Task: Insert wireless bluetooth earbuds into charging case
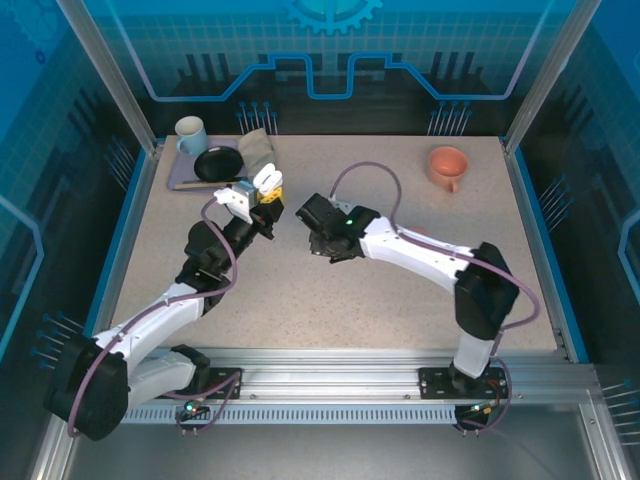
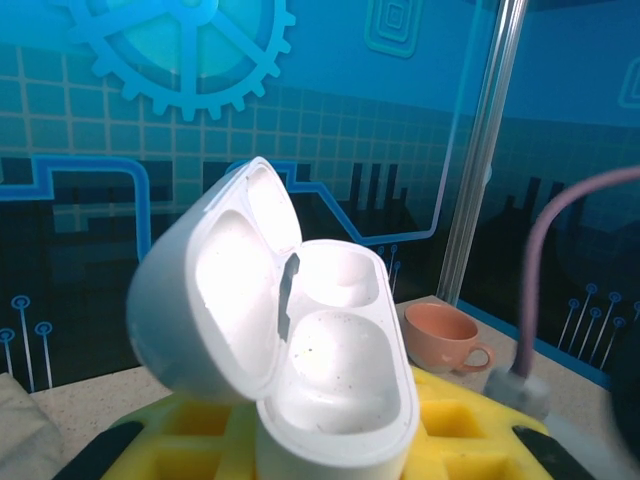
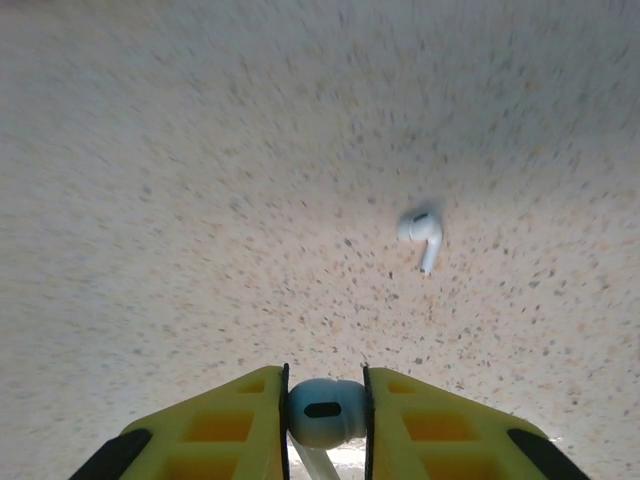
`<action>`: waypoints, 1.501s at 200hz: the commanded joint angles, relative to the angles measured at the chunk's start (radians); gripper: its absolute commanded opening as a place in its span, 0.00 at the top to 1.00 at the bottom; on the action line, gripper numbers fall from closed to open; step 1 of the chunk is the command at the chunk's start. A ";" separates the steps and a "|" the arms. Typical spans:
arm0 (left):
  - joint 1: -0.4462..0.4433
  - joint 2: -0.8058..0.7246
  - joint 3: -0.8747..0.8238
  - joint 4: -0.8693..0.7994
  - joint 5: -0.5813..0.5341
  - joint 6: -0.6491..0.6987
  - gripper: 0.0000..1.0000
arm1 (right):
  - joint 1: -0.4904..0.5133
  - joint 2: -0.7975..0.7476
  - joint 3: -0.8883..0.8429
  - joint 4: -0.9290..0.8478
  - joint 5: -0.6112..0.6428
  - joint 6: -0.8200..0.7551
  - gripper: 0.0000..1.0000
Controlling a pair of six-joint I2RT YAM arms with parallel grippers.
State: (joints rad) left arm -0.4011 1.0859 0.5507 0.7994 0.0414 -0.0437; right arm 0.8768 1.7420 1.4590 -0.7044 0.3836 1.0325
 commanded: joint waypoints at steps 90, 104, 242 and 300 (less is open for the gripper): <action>0.008 0.049 0.141 -0.038 0.170 -0.020 1.00 | -0.027 -0.467 -0.133 0.535 0.193 -0.408 0.75; 0.005 0.067 0.158 -0.037 0.187 -0.033 1.00 | -0.030 -0.476 -0.142 0.629 0.167 -0.460 0.75; -0.131 0.227 0.342 -0.145 0.104 0.004 1.00 | -0.046 -0.391 -0.173 1.008 -0.022 -0.394 0.75; -0.153 0.245 0.401 -0.223 0.055 -0.008 1.00 | -0.087 -0.392 -0.220 1.039 -0.109 -0.322 0.75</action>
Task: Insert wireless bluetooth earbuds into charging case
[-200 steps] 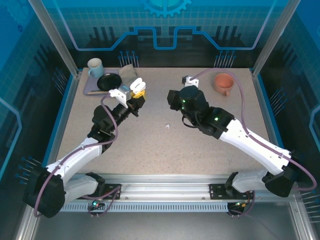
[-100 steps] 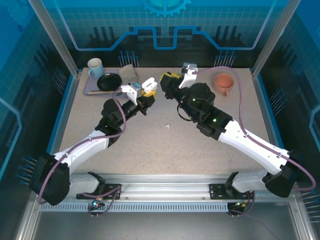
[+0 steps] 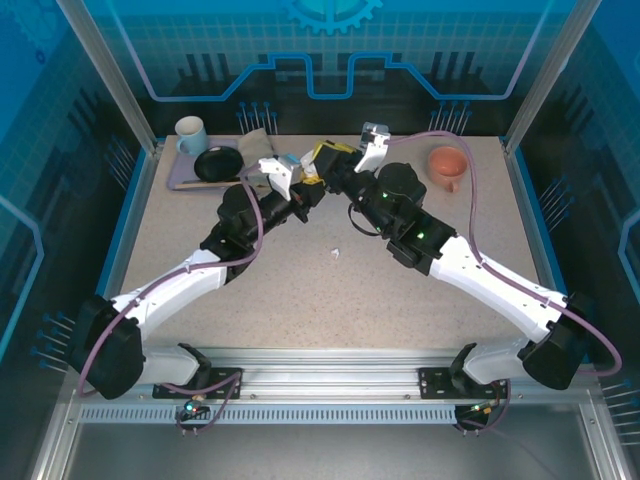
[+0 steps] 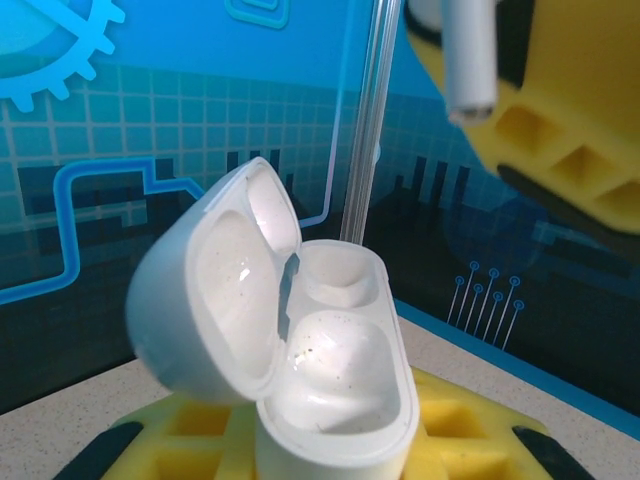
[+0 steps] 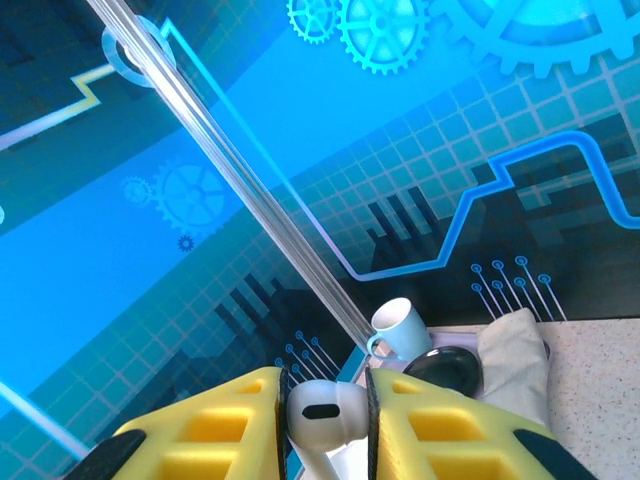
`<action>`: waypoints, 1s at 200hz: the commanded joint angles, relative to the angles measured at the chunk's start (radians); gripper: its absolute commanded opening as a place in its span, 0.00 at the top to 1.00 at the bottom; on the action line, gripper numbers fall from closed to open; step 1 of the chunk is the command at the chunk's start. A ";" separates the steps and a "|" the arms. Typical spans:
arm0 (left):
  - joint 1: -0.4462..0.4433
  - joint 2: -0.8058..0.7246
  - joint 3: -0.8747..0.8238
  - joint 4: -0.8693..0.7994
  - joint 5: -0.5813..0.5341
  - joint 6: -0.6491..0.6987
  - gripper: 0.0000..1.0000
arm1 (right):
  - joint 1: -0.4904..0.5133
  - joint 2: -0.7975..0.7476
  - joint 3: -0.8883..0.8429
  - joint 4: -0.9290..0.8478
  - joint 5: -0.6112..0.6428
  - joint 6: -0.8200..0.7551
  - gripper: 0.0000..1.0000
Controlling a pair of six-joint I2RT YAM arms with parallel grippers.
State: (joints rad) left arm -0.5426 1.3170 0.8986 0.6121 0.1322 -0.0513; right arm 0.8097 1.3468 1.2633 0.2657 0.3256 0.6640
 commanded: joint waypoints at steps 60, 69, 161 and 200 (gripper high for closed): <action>-0.017 0.028 0.082 -0.059 -0.044 0.003 1.00 | -0.033 0.031 -0.044 0.086 -0.096 0.053 0.76; -0.017 0.028 0.080 -0.055 -0.043 0.003 1.00 | -0.034 0.035 -0.045 0.083 -0.099 0.058 0.76; -0.019 0.028 0.082 -0.048 -0.044 0.003 1.00 | -0.045 0.035 -0.080 0.075 -0.088 0.082 0.76; -0.019 0.027 0.080 -0.044 -0.044 0.001 1.00 | -0.056 0.037 -0.087 0.067 -0.085 0.088 0.76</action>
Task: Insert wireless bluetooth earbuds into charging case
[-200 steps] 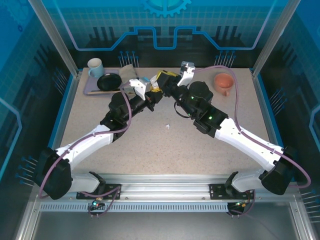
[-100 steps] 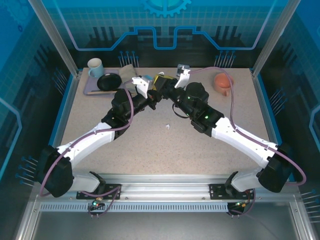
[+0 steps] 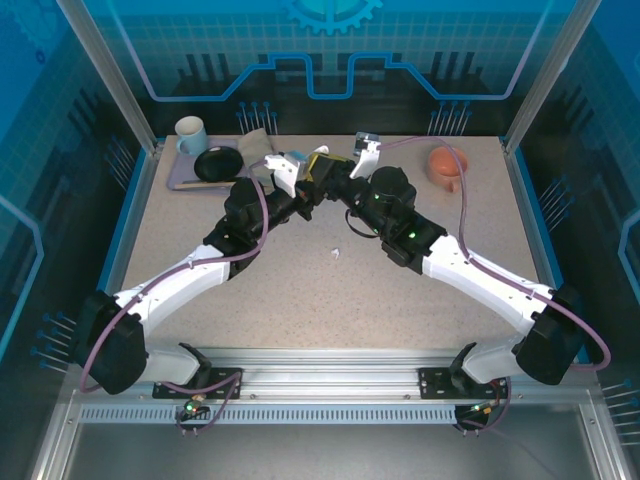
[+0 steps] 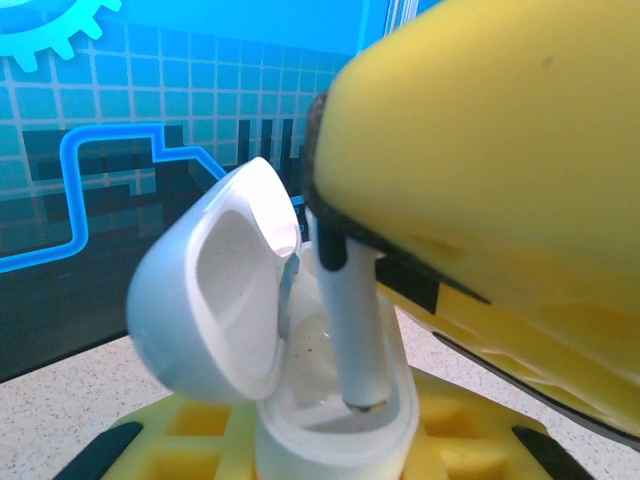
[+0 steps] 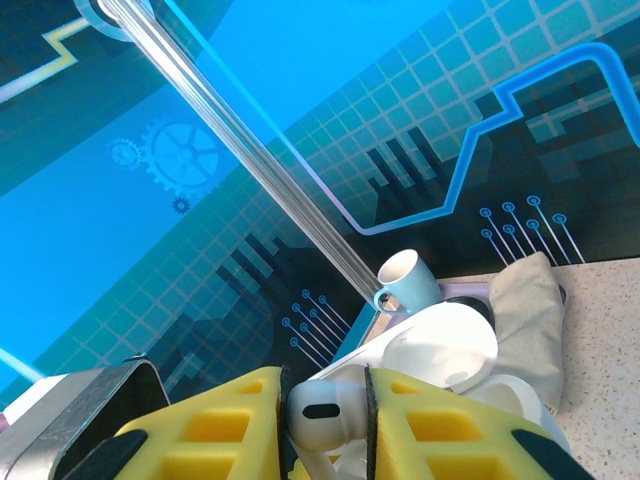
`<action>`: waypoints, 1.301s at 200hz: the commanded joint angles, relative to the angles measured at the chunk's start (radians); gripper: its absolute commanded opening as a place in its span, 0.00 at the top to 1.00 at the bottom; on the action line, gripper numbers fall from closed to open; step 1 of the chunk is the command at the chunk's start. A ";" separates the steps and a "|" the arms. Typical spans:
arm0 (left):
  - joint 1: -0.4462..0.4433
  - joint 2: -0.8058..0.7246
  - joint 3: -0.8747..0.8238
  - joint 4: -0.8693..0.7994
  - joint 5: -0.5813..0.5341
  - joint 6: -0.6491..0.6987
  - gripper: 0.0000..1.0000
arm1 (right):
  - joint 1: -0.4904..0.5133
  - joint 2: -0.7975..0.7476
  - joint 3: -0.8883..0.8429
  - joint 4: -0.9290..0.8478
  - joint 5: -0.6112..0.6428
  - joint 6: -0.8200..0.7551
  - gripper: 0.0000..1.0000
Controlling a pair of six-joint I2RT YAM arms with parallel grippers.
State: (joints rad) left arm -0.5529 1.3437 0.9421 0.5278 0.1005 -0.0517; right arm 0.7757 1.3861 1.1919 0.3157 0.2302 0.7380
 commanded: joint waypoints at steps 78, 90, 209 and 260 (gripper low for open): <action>-0.010 0.007 0.043 0.046 -0.017 0.009 1.00 | -0.026 0.010 -0.031 0.011 -0.017 0.025 0.77; -0.010 0.007 0.043 0.047 -0.018 0.009 1.00 | -0.026 0.014 -0.032 0.011 -0.021 0.029 0.77; -0.010 0.005 0.049 0.057 -0.031 0.007 1.00 | 0.036 0.024 -0.052 -0.005 0.037 -0.055 0.78; -0.010 -0.003 0.048 0.059 -0.032 0.006 1.00 | 0.062 0.028 -0.073 0.001 0.083 -0.100 0.78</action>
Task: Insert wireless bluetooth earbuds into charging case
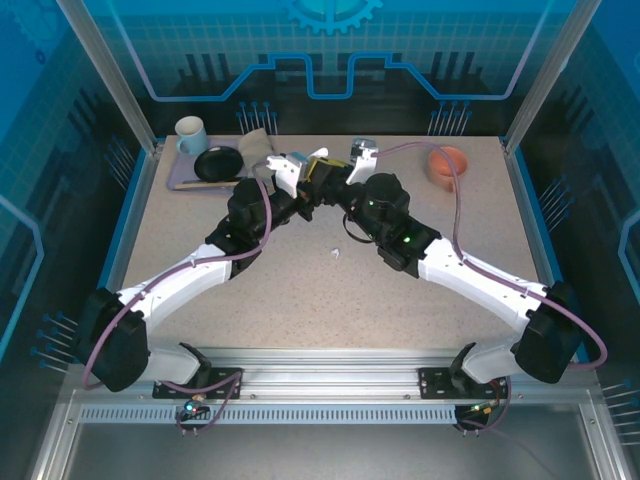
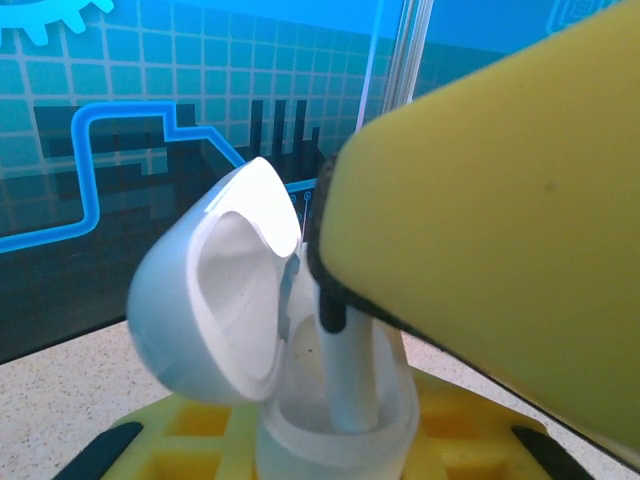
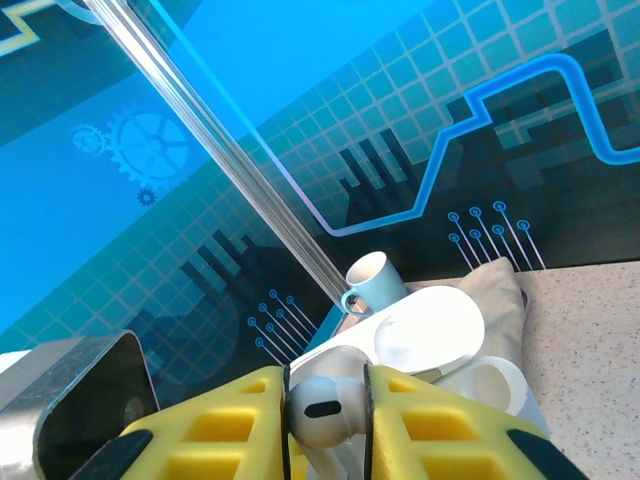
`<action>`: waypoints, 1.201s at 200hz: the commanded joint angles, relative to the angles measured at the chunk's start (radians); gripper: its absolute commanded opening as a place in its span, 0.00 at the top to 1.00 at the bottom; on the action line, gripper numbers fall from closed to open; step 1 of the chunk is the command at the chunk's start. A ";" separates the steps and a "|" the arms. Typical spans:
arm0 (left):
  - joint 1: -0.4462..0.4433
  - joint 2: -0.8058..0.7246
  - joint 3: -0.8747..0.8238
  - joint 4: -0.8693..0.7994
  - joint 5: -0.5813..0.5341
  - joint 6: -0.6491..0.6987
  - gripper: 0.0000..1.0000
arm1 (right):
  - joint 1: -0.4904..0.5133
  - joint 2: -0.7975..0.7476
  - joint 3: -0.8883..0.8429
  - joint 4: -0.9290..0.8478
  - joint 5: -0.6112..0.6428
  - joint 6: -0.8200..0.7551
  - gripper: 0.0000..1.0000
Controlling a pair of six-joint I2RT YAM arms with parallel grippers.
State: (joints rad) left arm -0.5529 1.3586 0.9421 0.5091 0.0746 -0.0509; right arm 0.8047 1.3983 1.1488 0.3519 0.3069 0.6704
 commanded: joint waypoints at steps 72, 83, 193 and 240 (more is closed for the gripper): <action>-0.010 -0.019 0.050 0.082 -0.012 0.005 1.00 | 0.047 0.009 -0.055 -0.053 0.017 -0.040 0.75; -0.010 -0.019 0.049 0.083 -0.011 0.005 1.00 | 0.047 0.005 -0.055 -0.054 0.024 -0.040 0.74; -0.011 -0.024 0.040 0.086 -0.006 -0.004 1.00 | 0.025 0.003 -0.002 -0.076 0.043 -0.025 0.62; -0.010 -0.024 0.038 0.082 -0.002 -0.006 1.00 | -0.003 -0.001 0.018 -0.076 0.035 0.001 0.54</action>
State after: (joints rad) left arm -0.5529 1.3586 0.9421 0.4828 0.0666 -0.0544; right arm 0.8146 1.3972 1.1412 0.3347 0.3481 0.6415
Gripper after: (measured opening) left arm 0.231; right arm 0.450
